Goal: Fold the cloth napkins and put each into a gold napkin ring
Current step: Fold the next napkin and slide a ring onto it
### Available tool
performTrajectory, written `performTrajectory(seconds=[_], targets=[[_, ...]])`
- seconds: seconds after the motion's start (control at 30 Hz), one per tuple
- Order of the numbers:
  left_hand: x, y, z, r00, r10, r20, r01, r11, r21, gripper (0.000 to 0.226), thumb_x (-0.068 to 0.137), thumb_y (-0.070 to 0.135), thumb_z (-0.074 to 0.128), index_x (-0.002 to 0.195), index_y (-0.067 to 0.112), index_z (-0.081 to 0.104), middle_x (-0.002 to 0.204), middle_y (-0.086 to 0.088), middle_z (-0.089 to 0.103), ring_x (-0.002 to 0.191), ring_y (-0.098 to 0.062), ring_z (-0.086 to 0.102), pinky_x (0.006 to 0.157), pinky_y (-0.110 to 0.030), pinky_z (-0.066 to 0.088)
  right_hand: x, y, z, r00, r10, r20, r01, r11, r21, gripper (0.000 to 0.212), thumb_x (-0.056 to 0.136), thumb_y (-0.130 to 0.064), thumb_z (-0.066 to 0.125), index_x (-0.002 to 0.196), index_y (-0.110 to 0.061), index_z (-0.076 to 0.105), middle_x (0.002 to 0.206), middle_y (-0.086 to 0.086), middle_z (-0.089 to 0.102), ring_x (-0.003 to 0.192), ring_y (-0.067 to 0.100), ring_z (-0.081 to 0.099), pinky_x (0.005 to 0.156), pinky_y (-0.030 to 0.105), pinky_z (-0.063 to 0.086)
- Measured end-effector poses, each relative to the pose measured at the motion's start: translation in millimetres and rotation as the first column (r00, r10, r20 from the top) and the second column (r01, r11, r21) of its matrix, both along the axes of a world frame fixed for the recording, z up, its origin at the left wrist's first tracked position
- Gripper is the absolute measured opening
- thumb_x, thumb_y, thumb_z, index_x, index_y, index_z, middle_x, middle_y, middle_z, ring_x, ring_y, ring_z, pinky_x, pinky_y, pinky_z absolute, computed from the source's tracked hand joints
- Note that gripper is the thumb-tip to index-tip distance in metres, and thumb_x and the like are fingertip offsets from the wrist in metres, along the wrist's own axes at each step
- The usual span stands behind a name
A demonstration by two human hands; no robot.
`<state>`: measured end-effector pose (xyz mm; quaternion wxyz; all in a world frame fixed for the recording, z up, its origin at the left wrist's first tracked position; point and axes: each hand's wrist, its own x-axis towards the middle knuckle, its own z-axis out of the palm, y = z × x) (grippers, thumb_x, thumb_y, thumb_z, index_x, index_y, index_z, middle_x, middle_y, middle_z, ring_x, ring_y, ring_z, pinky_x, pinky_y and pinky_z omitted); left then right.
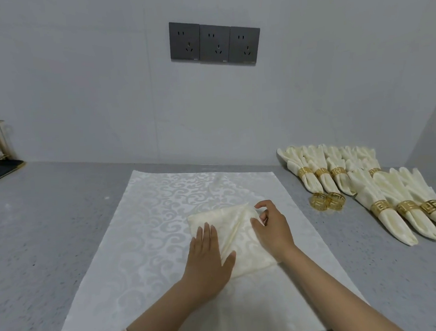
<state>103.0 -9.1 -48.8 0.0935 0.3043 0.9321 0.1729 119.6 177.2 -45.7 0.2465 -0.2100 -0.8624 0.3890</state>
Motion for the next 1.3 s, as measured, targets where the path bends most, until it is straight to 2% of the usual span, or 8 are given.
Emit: performTrajectory(seconds=[0.1, 0.2, 0.37, 0.57, 0.83, 1.0, 1.13, 1.3], targets=[[2, 1, 0, 0.999, -0.004, -0.048, 0.002, 0.999, -0.046, 0.067, 0.103, 0.039, 0.019, 0.149, 0.005, -0.017, 0.157, -0.009, -0.023, 0.144, -0.022, -0.023, 0.117, -0.034, -0.013, -3, -4, 3, 0.999, -0.021, 0.05, 0.017, 0.997, 0.079, 0.026, 0.09, -0.021, 0.058, 0.114, -0.023, 0.05, 0.086, -0.005, 0.055, 0.074, 0.007, 0.053, 0.06, 0.02, 0.037], [4, 3, 0, 0.994, -0.004, -0.11, -0.009, 0.994, -0.113, 0.061, 0.104, 0.034, 0.016, 0.149, 0.004, -0.014, 0.158, -0.011, -0.019, 0.146, -0.024, -0.019, 0.119, -0.036, -0.011, 2, -7, 5, 0.999, 0.025, 0.028, -0.034, 0.927, 0.374, 0.031, 0.092, -0.023, 0.054, 0.123, -0.021, 0.052, 0.123, -0.006, 0.053, 0.109, 0.011, 0.053, 0.088, 0.025, 0.04], [5, 2, -2, 0.991, -0.006, -0.133, -0.01, 0.992, -0.122, 0.059, 0.105, 0.031, 0.014, 0.149, 0.004, -0.013, 0.158, -0.011, -0.018, 0.146, -0.022, -0.018, 0.118, -0.035, -0.011, 14, -19, 5, 0.825, 0.453, 0.339, -0.566, 0.674, 0.475, 0.041, 0.103, -0.025, 0.031, 0.143, -0.027, 0.04, 0.153, -0.014, 0.027, 0.143, 0.003, 0.014, 0.118, 0.025, 0.003], [2, 1, -5, 0.994, 0.002, -0.107, -0.006, 0.999, -0.041, 0.063, 0.103, 0.044, 0.013, 0.151, 0.012, -0.01, 0.159, -0.005, -0.018, 0.146, -0.018, -0.018, 0.116, -0.032, -0.014, 5, -7, -3, 0.733, 0.365, 0.574, -0.638, 0.661, 0.395, 0.051, 0.103, -0.04, 0.016, 0.152, -0.03, 0.004, 0.158, -0.015, -0.002, 0.143, -0.002, -0.009, 0.113, 0.02, -0.012], [0, 0, -15, 0.983, -0.031, -0.179, 0.031, 1.0, -0.005, 0.099, 0.062, 0.067, -0.03, 0.151, 0.029, -0.009, 0.159, -0.003, -0.016, 0.146, -0.02, -0.019, 0.109, -0.029, -0.021, -14, 15, 1, 0.753, 0.256, 0.606, -0.556, 0.74, 0.378, 0.054, 0.103, -0.041, 0.012, 0.152, -0.023, 0.0, 0.159, -0.01, -0.006, 0.145, 0.004, -0.009, 0.115, 0.024, -0.01], [1, 0, -14, 0.983, -0.032, -0.178, 0.032, 0.999, -0.007, 0.094, 0.062, 0.057, -0.024, 0.151, 0.032, -0.008, 0.159, -0.002, -0.016, 0.146, -0.02, -0.018, 0.114, -0.032, -0.016, 15, 17, 27, 0.852, 0.411, 0.324, -0.515, 0.771, 0.374, 0.052, 0.097, -0.052, 0.033, 0.146, -0.034, 0.032, 0.153, -0.019, 0.023, 0.139, -0.002, 0.018, 0.116, 0.022, 0.01], [-1, 0, -15, 0.985, -0.035, -0.17, 0.034, 0.999, -0.011, 0.09, 0.065, 0.059, -0.022, 0.151, 0.035, -0.007, 0.159, -0.002, -0.016, 0.146, -0.02, -0.018, 0.112, -0.03, -0.018, 54, 16, 43, 0.745, 0.481, 0.463, -0.667, 0.552, 0.5, 0.065, 0.081, -0.07, 0.049, 0.136, -0.035, 0.047, 0.138, -0.022, 0.043, 0.124, -0.004, 0.04, 0.106, 0.017, 0.027], [0, -1, -15, 0.982, -0.039, -0.185, 0.039, 0.999, -0.006, 0.09, 0.064, 0.057, -0.023, 0.15, 0.038, -0.007, 0.16, -0.001, -0.014, 0.147, -0.02, -0.016, 0.112, -0.03, -0.018, 58, 34, 37, 0.744, 0.44, 0.503, -0.668, 0.52, 0.533, 0.047, 0.078, -0.032, 0.06, 0.125, -0.031, 0.057, 0.122, -0.019, 0.057, 0.11, 0.001, 0.052, 0.095, 0.021, 0.039]])
